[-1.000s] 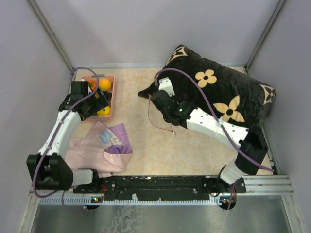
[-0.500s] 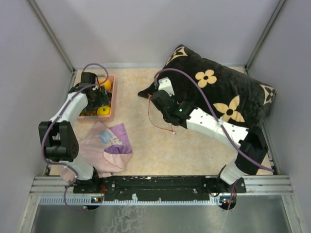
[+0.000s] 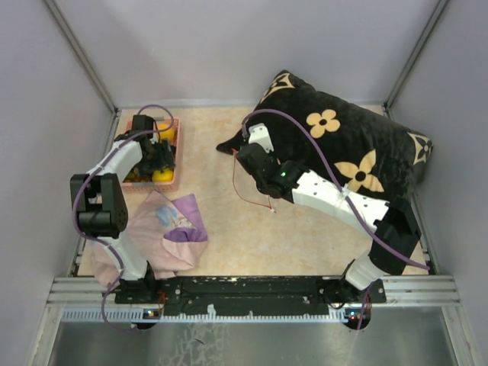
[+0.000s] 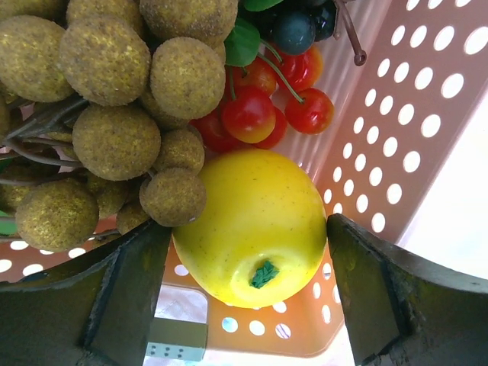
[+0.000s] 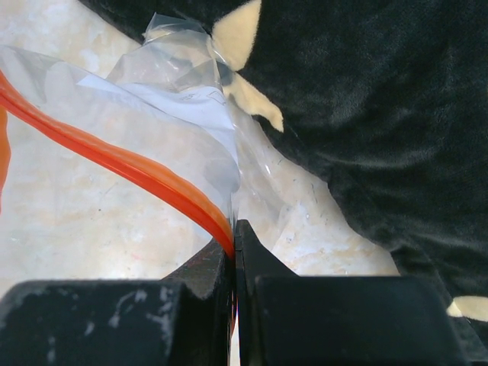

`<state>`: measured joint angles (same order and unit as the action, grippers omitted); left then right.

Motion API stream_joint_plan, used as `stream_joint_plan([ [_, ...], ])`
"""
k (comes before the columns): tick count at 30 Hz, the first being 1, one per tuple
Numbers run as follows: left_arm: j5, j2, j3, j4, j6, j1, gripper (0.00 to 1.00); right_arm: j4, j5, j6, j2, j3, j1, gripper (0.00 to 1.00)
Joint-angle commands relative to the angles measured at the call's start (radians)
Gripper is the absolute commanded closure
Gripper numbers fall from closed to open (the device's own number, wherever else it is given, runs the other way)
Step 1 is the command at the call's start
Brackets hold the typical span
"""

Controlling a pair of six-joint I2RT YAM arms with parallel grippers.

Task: Place the food in the zip-top bag and seal the zipper
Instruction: Pick up the fake fruit from the bin.

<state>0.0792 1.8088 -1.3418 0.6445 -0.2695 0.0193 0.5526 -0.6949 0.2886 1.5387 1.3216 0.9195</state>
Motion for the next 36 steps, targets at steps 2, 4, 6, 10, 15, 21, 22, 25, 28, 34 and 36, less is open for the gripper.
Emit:
stream_joint_plan([
  [2, -0.060, 0.048, 0.034, 0.012, -0.007, 0.001, 0.11, -0.043, -0.012, -0.003, -0.020, -0.002, -0.003, 1.00],
  [4, -0.063, 0.055, 0.035, 0.010, -0.009, 0.002, 0.09, -0.045, -0.009, -0.003, -0.019, -0.005, -0.004, 1.00],
  [6, -0.063, 0.065, 0.035, 0.007, -0.011, 0.002, 0.08, -0.047, -0.005, -0.003, -0.017, -0.007, -0.004, 1.00],
  [10, -0.059, 0.081, 0.039, -0.005, -0.013, 0.002, 0.08, -0.052, 0.001, -0.002, -0.017, -0.012, -0.004, 1.00],
  [15, -0.068, 0.101, 0.038, -0.014, -0.013, 0.002, 0.11, -0.057, 0.006, -0.002, -0.017, -0.017, -0.004, 1.00],
  [21, -0.089, 0.068, 0.038, -0.015, -0.018, 0.002, 0.19, -0.058, 0.005, -0.002, -0.021, -0.018, -0.004, 1.00],
  [22, -0.091, 0.050, 0.042, -0.017, -0.020, 0.001, 0.21, -0.059, 0.003, -0.003, -0.024, -0.016, -0.004, 1.00],
  [25, -0.102, -0.020, 0.046, -0.018, -0.026, 0.001, 0.30, -0.060, -0.004, -0.008, -0.035, -0.016, -0.003, 1.00],
  [28, -0.105, -0.083, 0.043, -0.009, -0.027, 0.002, 0.39, -0.062, -0.008, -0.011, -0.041, -0.018, -0.004, 1.00],
  [34, -0.062, -0.182, 0.048, 0.004, -0.020, 0.001, 0.45, -0.062, -0.009, -0.012, -0.047, -0.012, -0.004, 1.00],
  [36, -0.049, -0.212, 0.058, 0.004, -0.018, 0.002, 0.46, -0.062, -0.009, -0.015, -0.048, -0.008, -0.004, 1.00],
])
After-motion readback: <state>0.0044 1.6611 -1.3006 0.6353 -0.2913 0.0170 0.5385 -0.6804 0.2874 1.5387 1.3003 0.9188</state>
